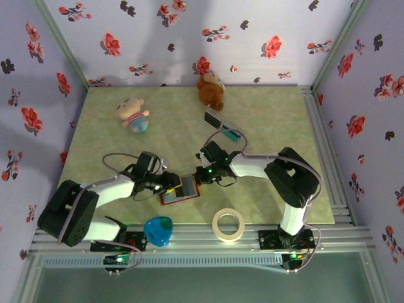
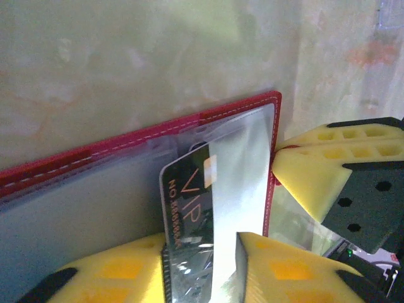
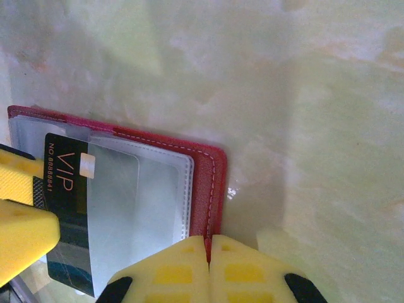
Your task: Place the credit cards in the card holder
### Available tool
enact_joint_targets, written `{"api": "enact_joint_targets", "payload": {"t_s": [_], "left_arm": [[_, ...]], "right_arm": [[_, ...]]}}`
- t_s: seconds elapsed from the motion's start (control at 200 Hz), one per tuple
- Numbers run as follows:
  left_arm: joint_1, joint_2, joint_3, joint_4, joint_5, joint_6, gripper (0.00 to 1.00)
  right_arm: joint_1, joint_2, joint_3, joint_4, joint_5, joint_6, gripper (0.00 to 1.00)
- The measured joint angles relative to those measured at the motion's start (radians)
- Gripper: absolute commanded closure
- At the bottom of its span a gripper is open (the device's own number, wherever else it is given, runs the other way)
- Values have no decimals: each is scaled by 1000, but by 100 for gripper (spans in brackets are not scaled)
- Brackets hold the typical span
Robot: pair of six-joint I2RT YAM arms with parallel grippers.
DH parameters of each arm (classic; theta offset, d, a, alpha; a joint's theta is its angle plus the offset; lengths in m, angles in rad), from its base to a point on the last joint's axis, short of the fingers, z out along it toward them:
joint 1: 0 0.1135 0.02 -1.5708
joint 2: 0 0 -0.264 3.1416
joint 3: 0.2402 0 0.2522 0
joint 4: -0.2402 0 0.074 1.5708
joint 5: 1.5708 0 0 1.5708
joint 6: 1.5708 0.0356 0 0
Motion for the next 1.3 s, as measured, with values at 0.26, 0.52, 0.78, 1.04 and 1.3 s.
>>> {"api": "enact_joint_targets", "payload": {"t_s": [0.26, 0.52, 0.78, 1.04, 1.3], "left_arm": [[-19, -2, 96, -214, -96, 43, 57], [-27, 2, 134, -363, -155, 93, 87], [-67, 86, 175, -329, -127, 94, 87], [-88, 132, 216, -335, -119, 101, 85], [-90, 150, 236, -339, -94, 101, 70]], "right_arm": [[4, 8, 0, 28, -5, 1, 100], [7, 11, -1, 39, -5, 0, 100], [7, 11, -6, 51, -11, 1, 100], [4, 8, -28, 89, -23, 20, 100], [2, 4, -39, 106, -24, 27, 99]]}}
